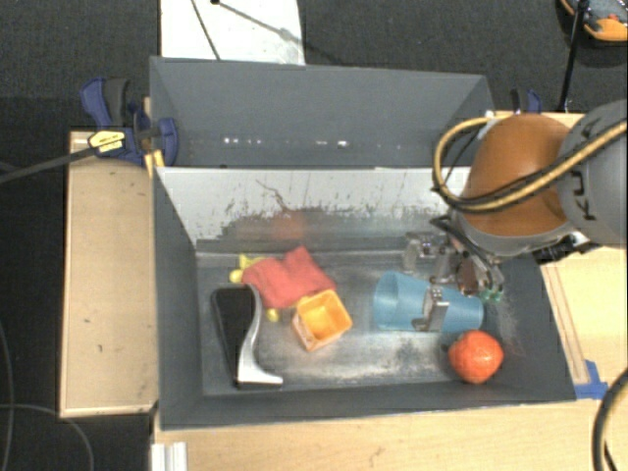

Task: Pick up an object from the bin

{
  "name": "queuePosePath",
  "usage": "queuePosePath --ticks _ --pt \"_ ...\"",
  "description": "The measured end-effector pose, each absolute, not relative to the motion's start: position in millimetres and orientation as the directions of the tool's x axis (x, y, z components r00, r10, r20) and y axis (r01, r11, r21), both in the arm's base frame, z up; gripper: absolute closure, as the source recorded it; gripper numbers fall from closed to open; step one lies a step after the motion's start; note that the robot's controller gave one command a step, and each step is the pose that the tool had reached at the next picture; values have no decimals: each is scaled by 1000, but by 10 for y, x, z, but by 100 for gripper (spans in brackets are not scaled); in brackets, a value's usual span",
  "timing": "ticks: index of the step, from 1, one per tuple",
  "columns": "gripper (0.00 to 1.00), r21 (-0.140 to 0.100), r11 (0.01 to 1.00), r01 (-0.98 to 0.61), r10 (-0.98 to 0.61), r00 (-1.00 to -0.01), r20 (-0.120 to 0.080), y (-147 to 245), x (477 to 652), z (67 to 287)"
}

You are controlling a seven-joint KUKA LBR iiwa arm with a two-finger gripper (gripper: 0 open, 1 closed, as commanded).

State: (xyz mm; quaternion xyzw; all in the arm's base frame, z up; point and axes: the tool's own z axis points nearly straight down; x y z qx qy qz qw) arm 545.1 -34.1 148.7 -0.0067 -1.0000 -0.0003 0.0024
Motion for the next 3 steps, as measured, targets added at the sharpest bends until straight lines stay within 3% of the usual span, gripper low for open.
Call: queuePosePath --ticks 1,2,3 --pt "0 0 1000 12 12 -1000 -3 -340 5466 1534" --pt "0 2 995 96 96 -995 -11 -544 5488 1168" --pt "0 0 999 34 34 -999 -3 -782 5595 786"
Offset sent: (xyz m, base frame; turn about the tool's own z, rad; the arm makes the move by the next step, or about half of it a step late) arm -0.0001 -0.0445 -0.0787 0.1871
